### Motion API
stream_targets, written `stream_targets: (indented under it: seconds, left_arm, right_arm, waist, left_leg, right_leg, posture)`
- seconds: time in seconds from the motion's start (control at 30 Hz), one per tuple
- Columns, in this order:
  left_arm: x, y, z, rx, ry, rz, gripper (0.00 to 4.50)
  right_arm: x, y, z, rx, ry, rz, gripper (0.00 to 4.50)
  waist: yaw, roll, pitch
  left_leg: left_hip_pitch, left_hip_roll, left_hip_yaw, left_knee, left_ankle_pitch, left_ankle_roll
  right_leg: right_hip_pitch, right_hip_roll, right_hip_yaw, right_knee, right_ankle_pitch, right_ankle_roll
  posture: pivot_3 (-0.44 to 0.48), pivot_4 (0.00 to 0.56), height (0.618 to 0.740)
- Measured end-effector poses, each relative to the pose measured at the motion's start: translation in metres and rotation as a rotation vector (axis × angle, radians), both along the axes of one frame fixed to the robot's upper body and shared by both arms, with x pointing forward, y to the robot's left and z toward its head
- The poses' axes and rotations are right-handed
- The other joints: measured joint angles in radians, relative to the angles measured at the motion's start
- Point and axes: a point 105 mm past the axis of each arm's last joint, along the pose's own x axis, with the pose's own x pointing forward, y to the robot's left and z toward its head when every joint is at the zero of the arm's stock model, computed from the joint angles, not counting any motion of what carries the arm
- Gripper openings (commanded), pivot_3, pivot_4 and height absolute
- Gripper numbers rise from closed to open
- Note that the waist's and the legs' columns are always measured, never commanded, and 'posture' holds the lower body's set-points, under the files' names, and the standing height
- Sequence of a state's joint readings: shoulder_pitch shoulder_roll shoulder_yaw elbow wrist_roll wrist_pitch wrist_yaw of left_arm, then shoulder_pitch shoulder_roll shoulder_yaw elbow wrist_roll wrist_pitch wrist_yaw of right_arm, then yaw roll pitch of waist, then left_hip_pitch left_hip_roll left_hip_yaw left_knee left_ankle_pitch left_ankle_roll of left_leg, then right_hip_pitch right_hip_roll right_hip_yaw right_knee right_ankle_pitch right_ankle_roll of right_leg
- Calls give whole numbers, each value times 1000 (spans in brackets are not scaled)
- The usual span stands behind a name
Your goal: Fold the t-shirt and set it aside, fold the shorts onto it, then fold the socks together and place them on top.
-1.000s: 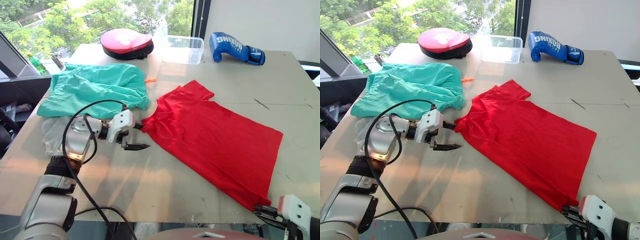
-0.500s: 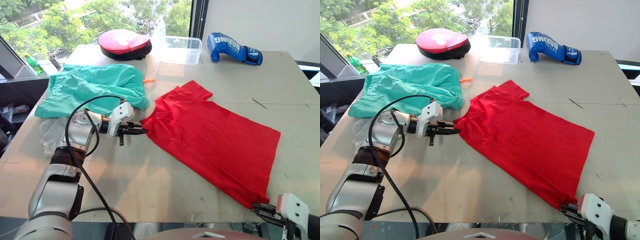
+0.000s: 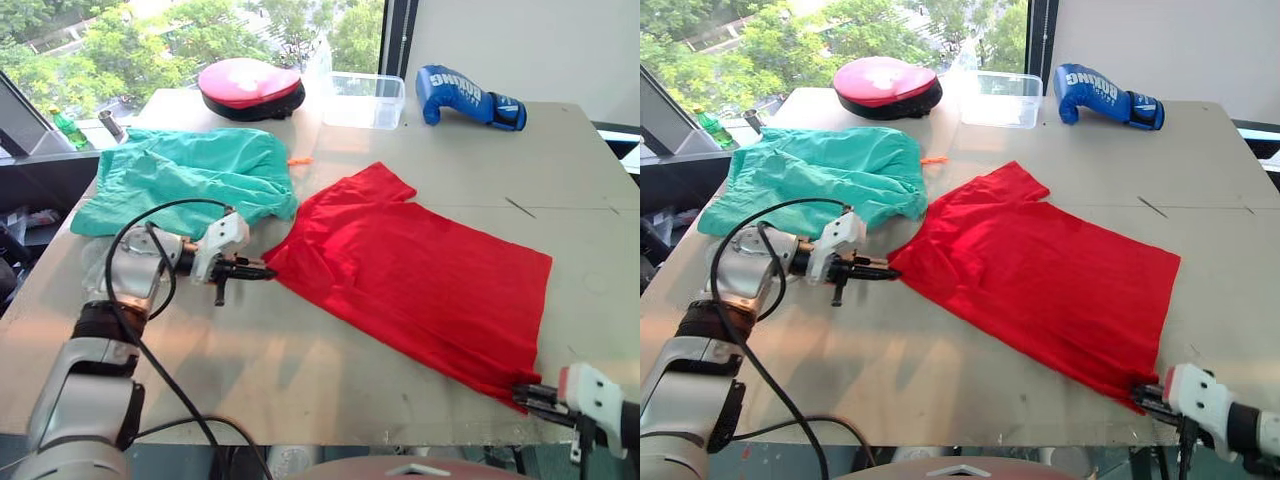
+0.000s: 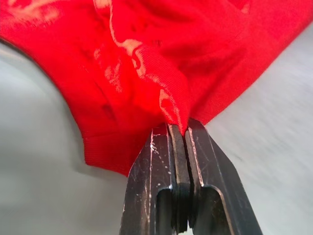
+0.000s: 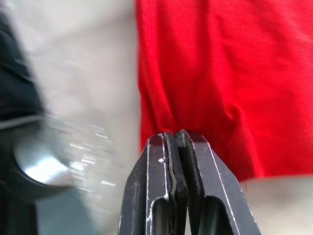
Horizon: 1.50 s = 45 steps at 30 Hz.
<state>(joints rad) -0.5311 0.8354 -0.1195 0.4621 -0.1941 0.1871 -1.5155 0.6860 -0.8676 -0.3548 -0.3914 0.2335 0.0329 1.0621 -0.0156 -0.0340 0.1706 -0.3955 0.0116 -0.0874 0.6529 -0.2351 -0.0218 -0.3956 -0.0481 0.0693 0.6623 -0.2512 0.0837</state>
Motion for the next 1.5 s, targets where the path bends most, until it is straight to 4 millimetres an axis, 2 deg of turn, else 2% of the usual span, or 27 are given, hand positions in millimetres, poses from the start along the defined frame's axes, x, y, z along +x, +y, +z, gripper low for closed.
stream_targets:
  seconds: [0.17, 0.3, 0.43, 0.6, 0.8, 0.9, 1.1, 1.23, 1.37, 1.4, 1.43, 1.47, 1.5]
  left_arm:
    - [-19, 1, -2, -29, 73, 4, 40]
    - [-27, -6, -1, -79, 90, 57, 40]
    - [-49, -18, -6, -131, 135, 108, 40]
    - [-83, -24, -15, -150, 199, 146, 40]
    - [-112, -18, -23, -122, 238, 186, 40]
    - [-117, -18, -25, -118, 243, 191, 40]
    - [-130, -18, -30, -96, 259, 181, 40]
    - [-131, -18, -31, -93, 252, 174, 40]
    - [-132, -17, -31, -89, 246, 168, 40]
    - [-132, -16, -31, -90, 245, 167, 714]
    - [-132, -16, -31, -90, 244, 167, 750]
    - [-133, -16, -31, -91, 244, 164, 1288]
    - [-133, -16, -31, -92, 244, 160, 1585]
  right_arm:
    - [10, -26, 5, -83, 2, 10, 0]
    - [13, -40, 8, -131, 6, 43, 0]
    - [14, -52, 9, -182, -11, 95, 0]
    - [17, -59, 8, -218, -70, 168, 0]
    - [19, -63, 3, -250, -145, 259, 0]
    - [19, -64, 1, -255, -152, 273, 0]
    - [14, -66, 1, -273, -139, 314, 0]
    - [2, -67, 0, -248, -82, 310, 0]
    - [-14, -60, -1, -197, -19, 326, 0]
    - [-19, -56, 0, -180, -6, 332, 0]
    - [-24, -52, -1, -165, 14, 345, 0]
    - [-28, -48, -1, -152, 27, 356, 0]
    - [-31, -44, -1, -143, 35, 369, 0]
  waist:
    - [4, 1, 1]
    - [3, 2, 1]
    - [0, 3, 2]
    - [1, 3, 2]
    - [2, -2, -1]
    - [3, -2, -1]
    - [6, -3, -2]
    - [18, -3, -2]
    - [22, -1, -1]
    - [21, 0, -1]
    - [22, 2, 0]
    - [22, 3, 1]
    - [22, 4, 1]
  left_leg:
    - [0, -1, 0, 0, 0, 0]
    - [0, -1, 0, 0, 0, 0]
    - [0, -1, 0, -1, 0, 0]
    - [1, -1, 1, -1, 0, 0]
    - [9, -1, 1, 0, 0, 0]
    - [14, -1, 1, -2, 0, 0]
    - [14, -1, 2, -3, -1, 0]
    - [13, -2, 1, -6, -1, 0]
    - [14, -1, 1, -10, -1, 0]
    - [14, -1, 1, -11, -1, 0]
    - [14, -1, 1, -11, -1, 0]
    - [14, -1, 1, -12, -1, 0]
    - [14, -1, 1, -12, -1, 0]
  right_leg:
    - [0, -1, 0, 0, 0, 0]
    - [0, -1, 0, 0, 0, 0]
    - [0, -1, 0, -1, 0, 0]
    - [1, -2, 0, -2, -2, -3]
    - [10, -3, 0, -4, -4, 0]
    - [17, -4, 0, -7, -5, 0]
    - [17, -6, 0, -10, -5, 0]
    - [17, -6, 0, -12, -5, 0]
    - [17, -6, -1, -15, -5, 0]
    - [17, -6, -1, -15, -5, 0]
    - [17, -6, -1, -16, -5, 0]
    - [17, -6, -1, -16, -5, 0]
    - [17, -6, -1, -16, -5, 0]
  posture:
    - [0, 150, 731]
    - [0, 150, 731]
    - [0, 150, 731]
    - [0, 150, 731]
    - [0, 150, 731]
    - [0, 150, 731]
    - [0, 150, 731]
    - [0, 150, 731]
    - [0, 150, 731]
    - [0, 150, 731]
    - [0, 150, 731]
    - [0, 150, 731]
    - [0, 150, 731]
